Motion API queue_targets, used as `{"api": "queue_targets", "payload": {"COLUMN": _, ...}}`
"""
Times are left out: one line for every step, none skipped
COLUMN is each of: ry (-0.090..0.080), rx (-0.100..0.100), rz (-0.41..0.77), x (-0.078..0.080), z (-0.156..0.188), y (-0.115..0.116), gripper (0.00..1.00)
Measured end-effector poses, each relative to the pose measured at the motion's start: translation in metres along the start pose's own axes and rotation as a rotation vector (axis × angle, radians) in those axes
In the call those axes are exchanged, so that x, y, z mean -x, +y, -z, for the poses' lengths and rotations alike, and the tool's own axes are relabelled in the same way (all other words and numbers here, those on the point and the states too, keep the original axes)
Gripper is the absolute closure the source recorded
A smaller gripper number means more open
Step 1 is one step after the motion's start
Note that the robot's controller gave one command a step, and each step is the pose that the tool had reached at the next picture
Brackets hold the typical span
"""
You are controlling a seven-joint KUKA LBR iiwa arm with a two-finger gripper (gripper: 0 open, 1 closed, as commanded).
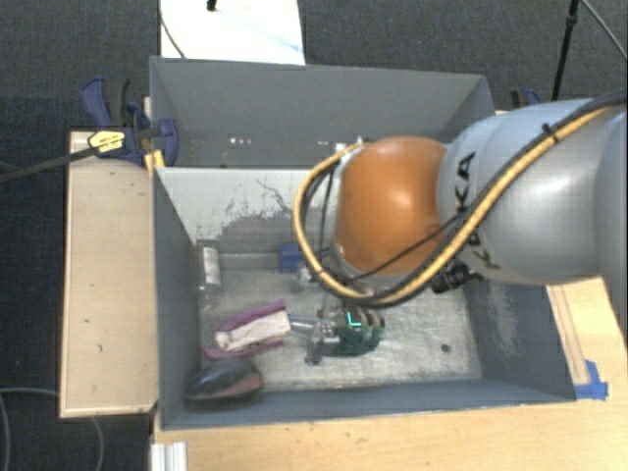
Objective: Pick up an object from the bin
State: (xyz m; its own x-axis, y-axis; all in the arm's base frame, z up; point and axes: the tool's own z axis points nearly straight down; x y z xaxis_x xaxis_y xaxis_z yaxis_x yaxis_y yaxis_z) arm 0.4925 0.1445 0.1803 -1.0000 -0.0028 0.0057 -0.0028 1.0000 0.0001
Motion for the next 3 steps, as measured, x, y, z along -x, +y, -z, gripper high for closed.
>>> {"api": "queue_targets", "payload": {"ry": -0.013, "rx": 0.002, "rz": 0.173, "x": 0.022, "z": -0.110, "y": 0.014, "gripper": 0.00}}
{"api": "queue_targets", "payload": {"ry": -0.019, "rx": 0.003, "rz": 0.167, "x": 0.024, "z": -0.106, "y": 0.014, "gripper": 1.00}}
{"api": "queue_targets", "payload": {"ry": -0.016, "rx": -0.001, "rz": 0.466, "x": 0.048, "z": 0.089, "y": 0.013, "gripper": 1.00}}
